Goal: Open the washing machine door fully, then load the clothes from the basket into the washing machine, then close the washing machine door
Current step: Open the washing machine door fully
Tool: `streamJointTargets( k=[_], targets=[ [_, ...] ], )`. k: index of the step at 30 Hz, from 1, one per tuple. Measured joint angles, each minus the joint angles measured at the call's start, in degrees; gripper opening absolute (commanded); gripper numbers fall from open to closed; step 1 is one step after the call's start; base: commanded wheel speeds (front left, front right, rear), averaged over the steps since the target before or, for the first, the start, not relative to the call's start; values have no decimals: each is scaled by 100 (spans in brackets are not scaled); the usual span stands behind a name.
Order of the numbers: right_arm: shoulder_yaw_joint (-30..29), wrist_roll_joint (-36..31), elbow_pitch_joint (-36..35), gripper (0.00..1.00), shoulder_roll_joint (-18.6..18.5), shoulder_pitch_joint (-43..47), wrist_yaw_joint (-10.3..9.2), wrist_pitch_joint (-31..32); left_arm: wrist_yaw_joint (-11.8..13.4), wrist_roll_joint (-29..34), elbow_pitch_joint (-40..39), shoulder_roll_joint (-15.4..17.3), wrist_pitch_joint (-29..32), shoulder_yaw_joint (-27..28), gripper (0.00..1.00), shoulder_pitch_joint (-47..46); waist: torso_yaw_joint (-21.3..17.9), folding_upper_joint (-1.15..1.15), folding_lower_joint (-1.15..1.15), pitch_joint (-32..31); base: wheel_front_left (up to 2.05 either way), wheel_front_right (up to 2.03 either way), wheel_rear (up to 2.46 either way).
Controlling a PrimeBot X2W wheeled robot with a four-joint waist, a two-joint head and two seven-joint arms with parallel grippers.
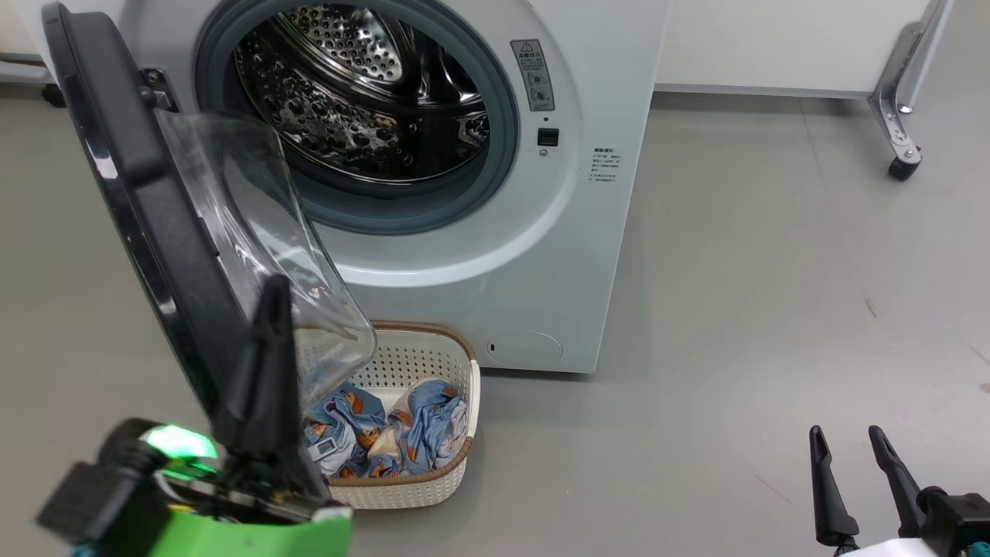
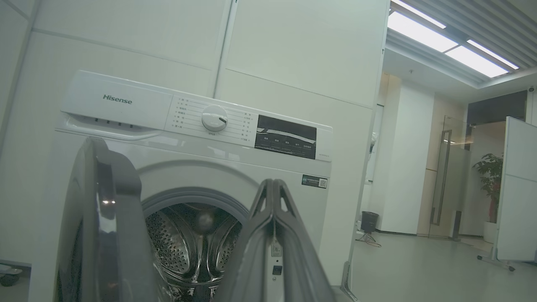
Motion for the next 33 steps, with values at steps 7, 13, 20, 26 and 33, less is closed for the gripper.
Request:
streamJointTargets(
  k=[7, 13, 20, 26, 33],
  targets=[
    [-11, -102, 15, 100, 113, 0, 100, 0, 5, -285, 828, 49, 761, -694, 0, 727, -68, 0, 0, 39, 0, 0, 0],
    [-127, -185, 21, 100, 172, 1, 158, 0, 359, -315, 1424, 53, 890, -537, 0, 803, -102, 0, 0, 116, 0, 0, 0],
    [-236, -264, 21, 100, 264, -1, 215, 0, 668, -159, 1693, 49, 765, -289, 0, 758, -113, 0, 0, 205, 0, 0, 0],
    [-389, -299, 19, 100, 310, 1, 259, 0, 775, -122, 1675, 37, 631, -216, 0, 542, -17, 0, 0, 259, 0, 0, 0],
    [-481, -342, 20, 100, 353, 1, 298, 0, 890, -75, 1704, 32, 565, -172, 0, 464, 200, 0, 0, 288, 0, 0, 0]
  ],
)
